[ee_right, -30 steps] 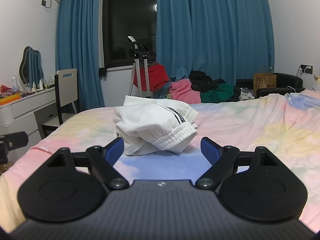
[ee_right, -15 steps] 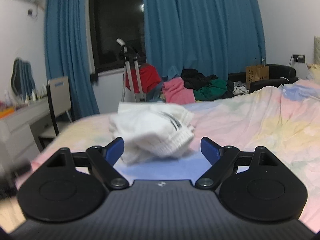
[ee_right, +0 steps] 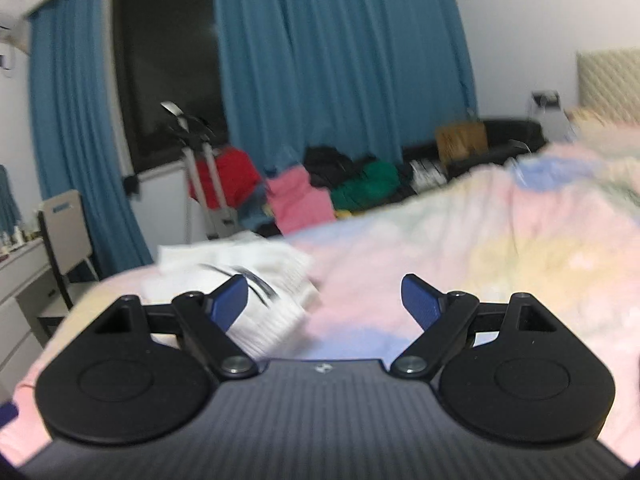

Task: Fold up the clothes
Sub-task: 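Grasp the white garment's cuff with the left gripper and lift it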

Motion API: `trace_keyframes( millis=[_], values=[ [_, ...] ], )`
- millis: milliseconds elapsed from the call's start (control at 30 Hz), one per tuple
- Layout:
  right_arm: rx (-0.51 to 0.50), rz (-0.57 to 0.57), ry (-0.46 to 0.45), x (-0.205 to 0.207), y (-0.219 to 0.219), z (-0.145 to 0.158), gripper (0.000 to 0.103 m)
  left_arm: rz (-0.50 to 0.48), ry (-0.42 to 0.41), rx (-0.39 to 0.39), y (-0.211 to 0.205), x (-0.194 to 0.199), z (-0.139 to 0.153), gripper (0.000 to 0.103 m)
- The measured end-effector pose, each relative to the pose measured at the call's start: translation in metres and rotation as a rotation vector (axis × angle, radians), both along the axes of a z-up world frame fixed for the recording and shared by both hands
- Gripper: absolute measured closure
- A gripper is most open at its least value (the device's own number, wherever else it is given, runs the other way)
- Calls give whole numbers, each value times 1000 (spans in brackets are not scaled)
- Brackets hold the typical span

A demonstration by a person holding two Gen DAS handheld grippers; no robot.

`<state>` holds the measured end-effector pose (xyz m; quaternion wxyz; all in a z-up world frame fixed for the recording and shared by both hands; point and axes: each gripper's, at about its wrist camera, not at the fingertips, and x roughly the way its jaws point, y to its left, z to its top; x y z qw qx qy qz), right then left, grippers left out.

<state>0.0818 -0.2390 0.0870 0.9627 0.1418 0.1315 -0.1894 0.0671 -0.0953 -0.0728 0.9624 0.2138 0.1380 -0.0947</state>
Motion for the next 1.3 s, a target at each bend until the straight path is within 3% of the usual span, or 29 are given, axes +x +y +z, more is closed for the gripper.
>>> trace_keyframes(
  millis=[233,367,467,567,667,800,867,933,1033,1300],
  values=[
    [50,-141,11,6,-36,-25,18,-187,-114,279,-112,67,-35,4],
    [49,-221,19,15,-53,-37,18,-239,-150,383,-164,110,-54,5],
    [48,-282,25,22,-65,-46,18,-213,-160,446,-187,142,-72,16],
    [43,-335,31,29,-76,-55,18,-187,-169,509,-209,175,-90,18],
    [8,-336,41,37,-73,-62,18,-148,-206,458,-217,195,-89,29],
    [11,-327,61,46,-68,-68,18,-122,-225,240,-201,196,-61,49],
    [6,-319,57,47,-62,-68,18,-111,-264,134,-187,188,-39,64],
    [-26,-319,38,45,-55,-66,18,-109,-244,38,-170,183,-15,95],
    [-96,-310,-2,40,-41,-63,18,-100,-199,-114,-137,171,23,96],
    [-129,-159,-79,25,-9,-47,18,5,-179,-325,-10,113,96,97]
  ],
)
